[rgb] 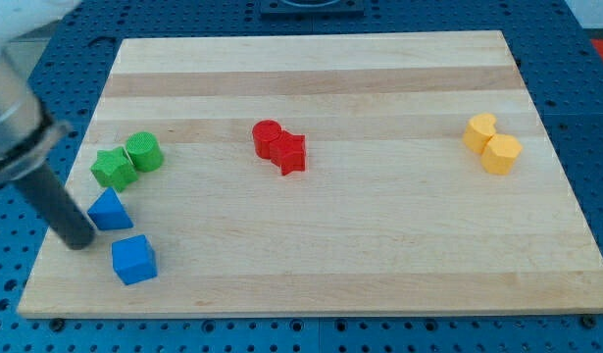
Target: Push the blue cube towards the red star
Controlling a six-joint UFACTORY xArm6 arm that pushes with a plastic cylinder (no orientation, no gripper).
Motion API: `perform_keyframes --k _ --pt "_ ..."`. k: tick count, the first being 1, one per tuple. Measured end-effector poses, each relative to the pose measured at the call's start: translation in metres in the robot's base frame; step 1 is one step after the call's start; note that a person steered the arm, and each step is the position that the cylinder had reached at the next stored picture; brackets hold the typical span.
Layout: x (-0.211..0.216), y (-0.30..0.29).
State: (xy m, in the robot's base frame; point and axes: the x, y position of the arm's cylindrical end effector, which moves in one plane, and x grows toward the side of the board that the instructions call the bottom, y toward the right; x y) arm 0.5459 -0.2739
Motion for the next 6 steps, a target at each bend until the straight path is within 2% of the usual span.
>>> perform_keyframes --k 1,2,3,4,6 --pt "0.017 -0.025" --pt "0.044 -0.009" --pt "0.047 0.044" --pt "0.038 0.091" --pt "-0.008 0.135"
